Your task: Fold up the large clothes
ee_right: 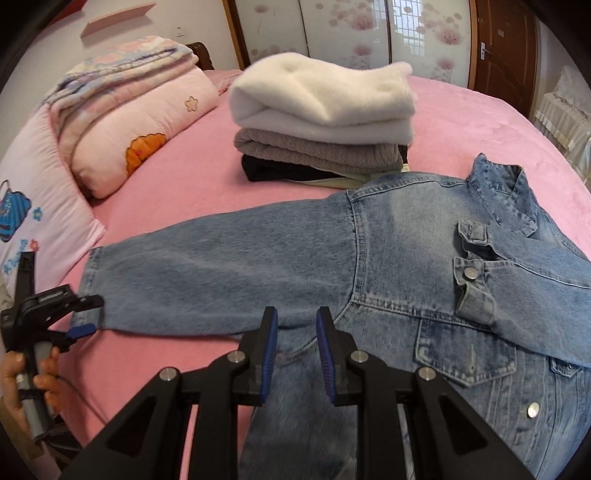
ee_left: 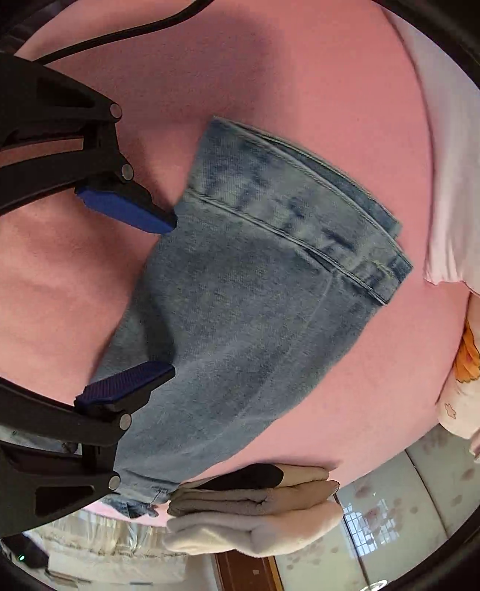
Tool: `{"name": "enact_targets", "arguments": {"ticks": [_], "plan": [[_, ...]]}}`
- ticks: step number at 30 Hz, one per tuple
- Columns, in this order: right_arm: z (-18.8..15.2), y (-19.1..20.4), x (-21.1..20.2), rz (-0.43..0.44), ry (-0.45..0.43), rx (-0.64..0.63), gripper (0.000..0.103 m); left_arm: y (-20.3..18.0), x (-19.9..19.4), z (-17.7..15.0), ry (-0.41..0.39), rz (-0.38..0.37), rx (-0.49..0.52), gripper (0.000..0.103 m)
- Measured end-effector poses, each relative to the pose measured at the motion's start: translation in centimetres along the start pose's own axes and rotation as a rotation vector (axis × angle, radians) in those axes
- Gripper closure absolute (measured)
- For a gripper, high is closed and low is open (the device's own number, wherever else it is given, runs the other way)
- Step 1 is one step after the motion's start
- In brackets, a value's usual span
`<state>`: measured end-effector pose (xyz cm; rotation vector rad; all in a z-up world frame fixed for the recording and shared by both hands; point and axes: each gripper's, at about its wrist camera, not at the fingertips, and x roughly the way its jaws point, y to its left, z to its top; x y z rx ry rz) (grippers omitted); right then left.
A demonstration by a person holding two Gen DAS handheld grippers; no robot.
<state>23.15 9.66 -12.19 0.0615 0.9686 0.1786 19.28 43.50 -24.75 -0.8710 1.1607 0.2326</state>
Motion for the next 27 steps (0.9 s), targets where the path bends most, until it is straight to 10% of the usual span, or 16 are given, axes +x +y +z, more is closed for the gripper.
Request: {"name": "enact_targets", "arguments": {"ticks": [13,18,22,27], "plan": [[-1.6,1.3,2.2,0.06,0.065,0.019,0.082,2.3,0.5,1.1,-0.054,-0.086,-0.083,0.033],[-1.8,0.5,1.8,0.064,0.065,0.034,0.082,0.3,-0.7,1.0,-0.158,0.001,0.033,0.091],[-2.0,-1.7,0.7,0.053,0.045,0.056,0.082,-4.5,-3.9,-0.6,-0.279,0.091,0.207,0.095],[-2.7,-7.3,-1.4,0.021,0.01,0.144,0.082,-14.0,-7.9,-5.1,-0.376,0.005,0.421,0.095]]}}
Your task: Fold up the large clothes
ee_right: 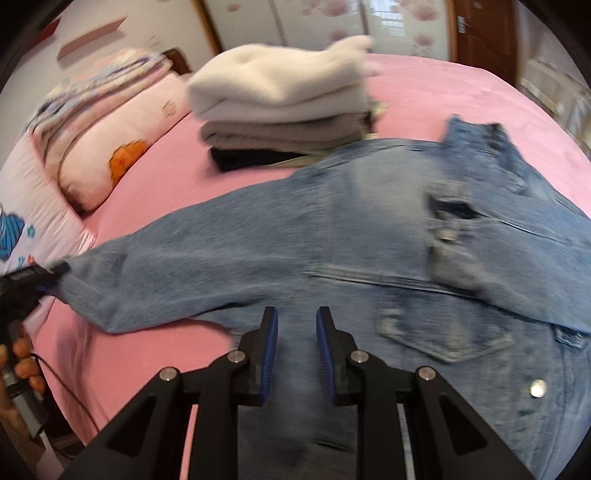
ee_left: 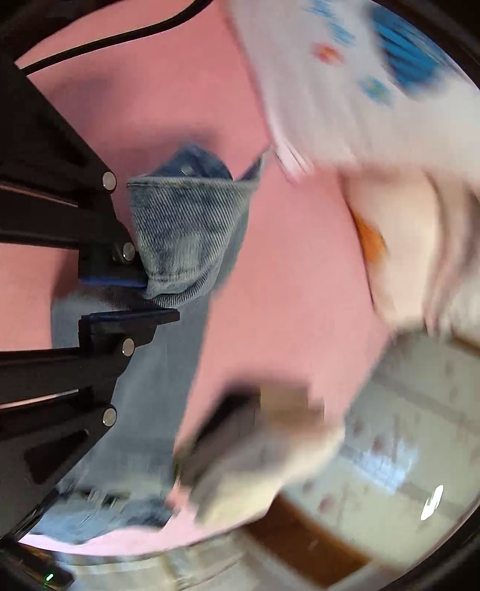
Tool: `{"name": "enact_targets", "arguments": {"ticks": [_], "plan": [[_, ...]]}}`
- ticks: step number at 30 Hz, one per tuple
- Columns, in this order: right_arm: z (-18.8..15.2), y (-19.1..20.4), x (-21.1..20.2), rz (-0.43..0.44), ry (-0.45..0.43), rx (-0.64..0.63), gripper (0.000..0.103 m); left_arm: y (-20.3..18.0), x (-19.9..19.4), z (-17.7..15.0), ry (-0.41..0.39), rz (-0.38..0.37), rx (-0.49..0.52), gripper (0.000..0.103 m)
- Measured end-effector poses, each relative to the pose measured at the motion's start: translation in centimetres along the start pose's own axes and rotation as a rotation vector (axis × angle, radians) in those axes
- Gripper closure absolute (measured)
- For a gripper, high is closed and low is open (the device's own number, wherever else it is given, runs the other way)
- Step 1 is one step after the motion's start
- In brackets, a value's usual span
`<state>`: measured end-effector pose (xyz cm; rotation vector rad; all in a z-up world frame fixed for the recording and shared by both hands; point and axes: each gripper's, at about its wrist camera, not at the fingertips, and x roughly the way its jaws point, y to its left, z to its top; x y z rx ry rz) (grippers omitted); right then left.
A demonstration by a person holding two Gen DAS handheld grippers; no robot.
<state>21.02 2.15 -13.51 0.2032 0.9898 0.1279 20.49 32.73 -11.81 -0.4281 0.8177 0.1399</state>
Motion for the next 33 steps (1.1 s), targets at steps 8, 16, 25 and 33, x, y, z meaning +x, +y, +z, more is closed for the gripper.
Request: {"name": "enact_targets", "arguments": {"ticks": [8,16,25,33], "plan": [[-1.0,-11.2,-4.4,-0.06,-0.06,0.187,0.082,-23.7,-0.6,-6.4,0.041,-0.249,0.434,0.095],[-3.3,-21.1,-6.7,-0.128,-0.056,0.334,0.082,-34.6,6.5,-19.7,0.307,-0.252,0.669,0.077],[-3.8,-22.5,-6.5,-0.016,-0.047,0.366,0.081,-33.5,1.6,-20.4,0.254,-0.305,0.622,0.048],[-3.4,-19.3,-5.9,0.116,-0.044,0.315,0.052,-27.8,-1.4,-17.4,0.112,-0.138,0.504,0.045]]}}
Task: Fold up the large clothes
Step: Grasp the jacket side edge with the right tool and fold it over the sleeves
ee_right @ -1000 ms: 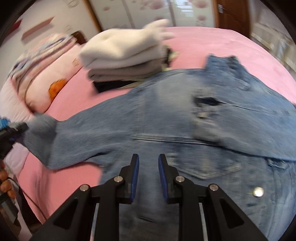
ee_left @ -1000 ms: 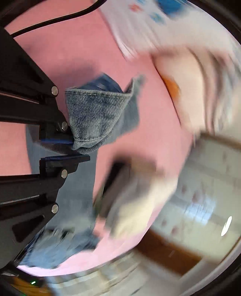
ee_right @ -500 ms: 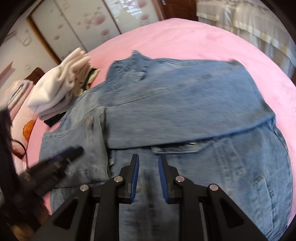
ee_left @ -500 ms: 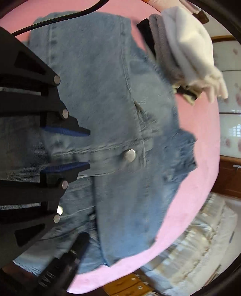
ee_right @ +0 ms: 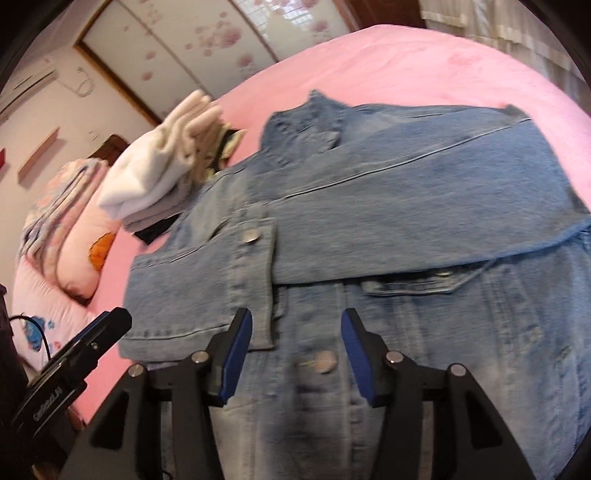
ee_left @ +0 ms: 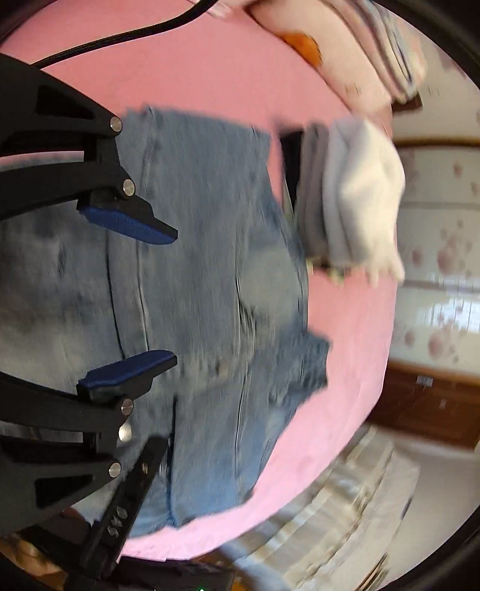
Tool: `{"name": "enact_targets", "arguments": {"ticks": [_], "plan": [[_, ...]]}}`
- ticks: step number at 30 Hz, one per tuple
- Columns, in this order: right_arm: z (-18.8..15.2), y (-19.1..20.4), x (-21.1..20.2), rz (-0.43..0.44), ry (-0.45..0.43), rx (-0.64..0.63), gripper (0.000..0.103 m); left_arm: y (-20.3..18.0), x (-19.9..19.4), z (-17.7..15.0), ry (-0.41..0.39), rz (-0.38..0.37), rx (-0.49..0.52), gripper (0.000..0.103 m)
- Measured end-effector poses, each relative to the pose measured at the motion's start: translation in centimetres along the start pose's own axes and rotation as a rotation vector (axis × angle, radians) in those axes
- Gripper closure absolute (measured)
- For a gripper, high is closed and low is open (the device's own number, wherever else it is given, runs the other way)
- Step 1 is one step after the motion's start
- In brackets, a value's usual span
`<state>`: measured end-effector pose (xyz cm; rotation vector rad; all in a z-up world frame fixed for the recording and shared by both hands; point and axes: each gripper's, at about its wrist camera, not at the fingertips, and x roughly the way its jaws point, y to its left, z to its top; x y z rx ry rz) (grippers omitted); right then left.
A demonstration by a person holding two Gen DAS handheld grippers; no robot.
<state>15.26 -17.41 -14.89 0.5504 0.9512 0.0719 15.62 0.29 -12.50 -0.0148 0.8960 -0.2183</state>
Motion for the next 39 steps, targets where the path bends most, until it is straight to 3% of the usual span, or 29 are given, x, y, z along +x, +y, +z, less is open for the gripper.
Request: {"name": "enact_targets", "arguments": {"ticks": [6,10,15,21,24,28,34,37,39], "plan": [[-0.5,0.6,2.9,0.059,0.082,0.013,0.053,5.8,-0.3,-2.6,-0.005,0.183,-0.087,0.045],[-0.9,0.3,5.2,0.105,0.136,0.062,0.053,9.1,0.6,-3.6,0.043,0.211,-0.161,0.045],[-1.1,1.0,6.4,0.137,0.148,0.035,0.052,11.7,1.3,-4.8,0.082,0.215,-0.237,0.045],[-1.2,2.7,6.0,0.206,0.133,-0.012,0.061,12.6,2.1,-5.4,0.1,0.204,-0.262,0.045],[-1.2,2.9,6.4,0.258,0.138,0.01,0.061,12.7,2.3,-5.5,0.104,0.202,-0.263,0.045],[-1.3,1.9,8.5,0.253,0.195,0.092,0.061,13.1,2.5,-5.9,0.117,0.202,-0.276,0.045],[-1.1,1.9,9.0,0.268,0.188,0.119,0.059,13.8,2.9,-6.7,0.148,0.21,-0.277,0.045],[-0.9,3.0,8.1,0.239,0.158,0.055,0.074,14.1,3.2,-7.1,0.159,0.219,-0.282,0.045],[-0.6,4.8,6.7,0.222,0.119,-0.026,0.077,14.3,3.5,-7.2,0.163,0.224,-0.284,0.045]]}}
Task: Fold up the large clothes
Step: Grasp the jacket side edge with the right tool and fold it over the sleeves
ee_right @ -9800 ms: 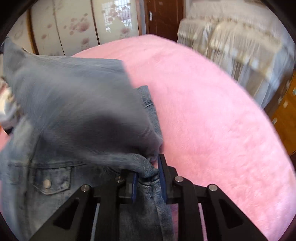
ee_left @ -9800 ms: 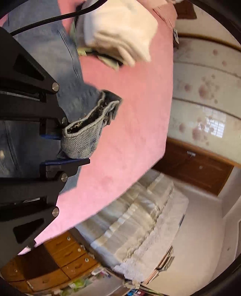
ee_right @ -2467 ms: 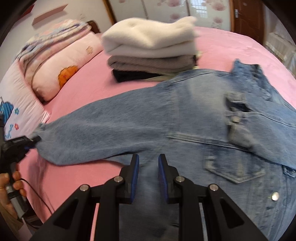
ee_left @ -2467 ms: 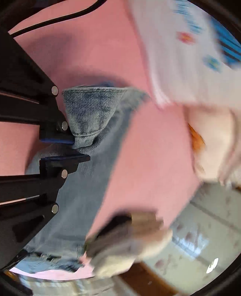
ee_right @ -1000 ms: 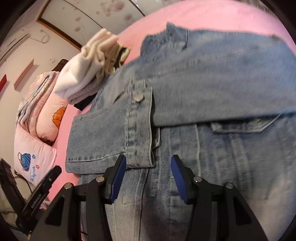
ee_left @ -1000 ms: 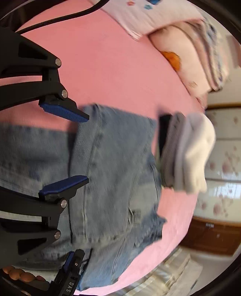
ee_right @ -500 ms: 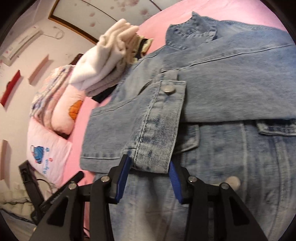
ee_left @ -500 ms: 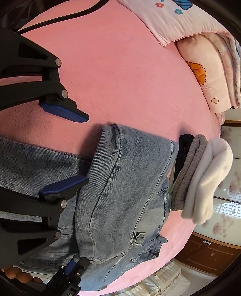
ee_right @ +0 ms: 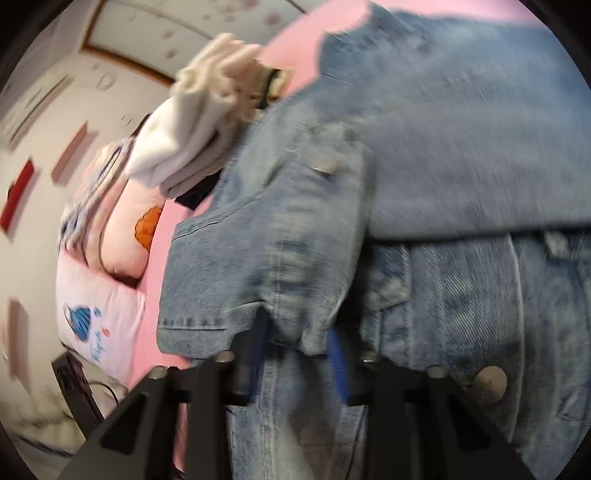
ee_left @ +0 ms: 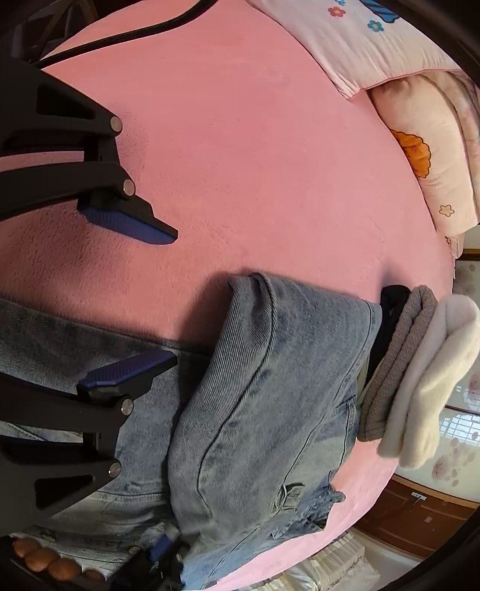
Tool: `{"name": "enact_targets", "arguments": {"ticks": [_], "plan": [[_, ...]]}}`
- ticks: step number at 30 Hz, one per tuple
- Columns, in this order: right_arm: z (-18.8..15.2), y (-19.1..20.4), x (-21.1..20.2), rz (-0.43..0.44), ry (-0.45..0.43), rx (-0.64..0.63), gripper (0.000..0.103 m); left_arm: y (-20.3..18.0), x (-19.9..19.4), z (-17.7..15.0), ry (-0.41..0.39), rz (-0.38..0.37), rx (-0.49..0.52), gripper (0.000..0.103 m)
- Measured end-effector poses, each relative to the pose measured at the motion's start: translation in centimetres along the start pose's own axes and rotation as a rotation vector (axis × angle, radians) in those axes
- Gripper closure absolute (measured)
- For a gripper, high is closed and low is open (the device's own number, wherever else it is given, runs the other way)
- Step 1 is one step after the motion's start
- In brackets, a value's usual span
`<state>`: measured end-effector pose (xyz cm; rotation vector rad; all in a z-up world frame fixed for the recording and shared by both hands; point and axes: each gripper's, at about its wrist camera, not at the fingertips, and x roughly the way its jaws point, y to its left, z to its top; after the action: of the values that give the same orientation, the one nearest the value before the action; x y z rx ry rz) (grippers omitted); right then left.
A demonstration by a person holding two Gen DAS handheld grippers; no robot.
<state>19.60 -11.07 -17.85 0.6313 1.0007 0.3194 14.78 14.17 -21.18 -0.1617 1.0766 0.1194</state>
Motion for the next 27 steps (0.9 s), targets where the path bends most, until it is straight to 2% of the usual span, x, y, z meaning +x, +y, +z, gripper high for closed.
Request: {"name": "enact_targets", "arguments": {"ticks": [5,10,12,13,14,15,17,19,22,24,25,27], "plan": [[1.7,5.6,-3.5,-0.029,-0.106,-0.21,0.079,-0.2,1.1,0.2,0.003,0.019,0.005,0.045],[6.0,9.3,-7.1,-0.121,-0.251,-0.381,0.08,-1.2,2.6,1.4,0.004,0.02,0.003,0.041],[7.7,9.4,-9.2,-0.185,-0.33,-0.417,0.084,-1.8,3.1,1.9,0.004,0.017,0.002,0.041],[8.6,9.0,-10.7,-0.23,-0.383,-0.428,0.098,-2.3,3.2,2.2,0.004,0.009,-0.001,0.041],[9.0,8.5,-11.7,-0.255,-0.415,-0.426,0.102,-2.6,3.3,2.4,0.003,0.004,-0.003,0.041],[9.3,7.6,-12.7,-0.275,-0.431,-0.417,0.102,-2.9,3.5,2.6,0.003,-0.003,-0.006,0.041],[9.0,5.2,-14.1,-0.379,-0.463,-0.397,0.102,-3.6,3.8,2.9,0.005,-0.012,-0.014,0.041],[7.9,1.5,-14.4,-0.474,-0.431,-0.343,0.102,-4.2,4.1,3.0,0.008,-0.017,-0.014,0.041],[5.4,-4.8,-12.8,-0.577,-0.292,-0.234,0.101,-4.9,4.5,3.2,0.012,-0.016,-0.008,0.041],[3.8,-7.9,-11.8,-0.579,-0.192,-0.169,0.101,-5.2,4.5,3.4,0.014,-0.015,0.002,0.041],[2.8,-10.0,-11.7,-0.571,-0.139,-0.094,0.101,-5.3,4.5,3.3,0.014,-0.015,0.006,0.041],[2.0,-11.7,-12.3,-0.509,-0.132,-0.014,0.1,-5.5,4.2,3.3,0.022,-0.025,0.027,0.041]]}}
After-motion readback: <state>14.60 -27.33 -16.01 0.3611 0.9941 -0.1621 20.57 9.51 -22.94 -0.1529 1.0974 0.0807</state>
